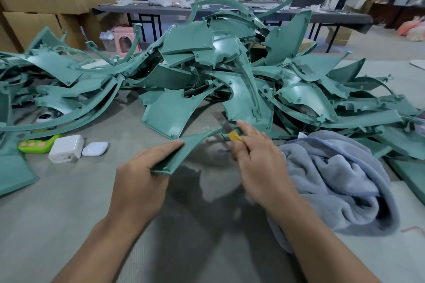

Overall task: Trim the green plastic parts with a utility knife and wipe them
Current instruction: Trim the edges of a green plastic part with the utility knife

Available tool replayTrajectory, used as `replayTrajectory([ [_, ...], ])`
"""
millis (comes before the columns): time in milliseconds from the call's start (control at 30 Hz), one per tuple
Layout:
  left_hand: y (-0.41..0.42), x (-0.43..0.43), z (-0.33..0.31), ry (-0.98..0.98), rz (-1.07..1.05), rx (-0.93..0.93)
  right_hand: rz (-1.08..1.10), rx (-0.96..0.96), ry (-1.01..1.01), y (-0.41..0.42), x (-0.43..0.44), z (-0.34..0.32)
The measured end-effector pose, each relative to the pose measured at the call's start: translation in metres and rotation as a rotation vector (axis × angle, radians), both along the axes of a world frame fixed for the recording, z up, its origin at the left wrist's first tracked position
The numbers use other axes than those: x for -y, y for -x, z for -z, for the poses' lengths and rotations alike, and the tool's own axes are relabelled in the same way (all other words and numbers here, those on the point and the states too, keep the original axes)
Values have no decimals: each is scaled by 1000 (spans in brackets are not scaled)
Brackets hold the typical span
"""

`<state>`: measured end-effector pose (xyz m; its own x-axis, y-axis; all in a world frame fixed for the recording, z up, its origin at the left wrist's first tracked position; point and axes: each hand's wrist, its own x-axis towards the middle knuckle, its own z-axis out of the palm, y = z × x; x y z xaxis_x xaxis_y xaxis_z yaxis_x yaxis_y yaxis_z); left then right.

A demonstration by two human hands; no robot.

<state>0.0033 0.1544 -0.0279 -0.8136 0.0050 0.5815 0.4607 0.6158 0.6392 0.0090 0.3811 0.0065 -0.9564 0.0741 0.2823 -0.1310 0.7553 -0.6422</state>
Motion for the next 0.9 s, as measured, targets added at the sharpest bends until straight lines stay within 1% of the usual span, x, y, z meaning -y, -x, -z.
replayTrajectory([
  [33, 0, 0, -1, -1, 0, 9, 59, 57, -5, 3, -5, 2],
  [67, 0, 0, -3, -12, 2, 23, 105, 81, 33, 5, -8, 2],
  [133, 0, -2, -8, -60, 17, 74, 148, 15, 142, 6, -11, 3],
  [200, 0, -3, -11, -98, 43, 121, 148, -89, 140, 3, -6, 2],
  [267, 1, -2, -11, -110, 51, 144, 73, -158, 111, -4, 2, 0],
  [300, 2, -2, -11, -104, 49, 149, -1, -159, 109, -6, 6, 0],
  [400, 4, 0, -10, -65, 36, 168, -288, -36, 116, -14, 20, -1],
  [433, 5, 1, -9, -58, 33, 174, -349, -16, 87, -15, 22, 0],
  [467, 6, 1, -9, -56, 30, 177, -358, -13, 52, -14, 23, 2],
  [500, 5, 2, -9, -62, 31, 177, -308, -14, 27, -10, 22, 3],
  [533, 5, 1, -10, -72, 33, 174, -211, -1, 22, -5, 21, 4],
  [600, 4, 0, -11, -92, 39, 170, 53, 42, -32, 5, 15, 4],
  [633, 4, 0, -11, -100, 43, 169, 146, 24, -63, 8, 11, 5],
  [667, 4, -1, -10, -107, 45, 169, 162, -12, -48, 9, 9, 7],
  [700, 4, -1, -10, -109, 44, 173, 89, -53, 9, 6, 7, 7],
  [733, 5, -1, -10, -107, 41, 175, -37, -78, 76, 2, 8, 7],
  [767, 4, -1, -10, -97, 36, 172, -166, -78, 109, -6, 13, 5],
  [800, 4, -1, -11, -85, 32, 167, -260, -71, 99, -11, 18, 4],
  [833, 4, -1, -11, -76, 29, 165, -307, -64, 65, -13, 21, 6],
  [867, 4, -1, -11, -75, 26, 167, -296, -61, 36, -12, 23, 6],
  [900, 4, -1, -11, -80, 27, 172, -227, -50, 23, -8, 23, 6],
])
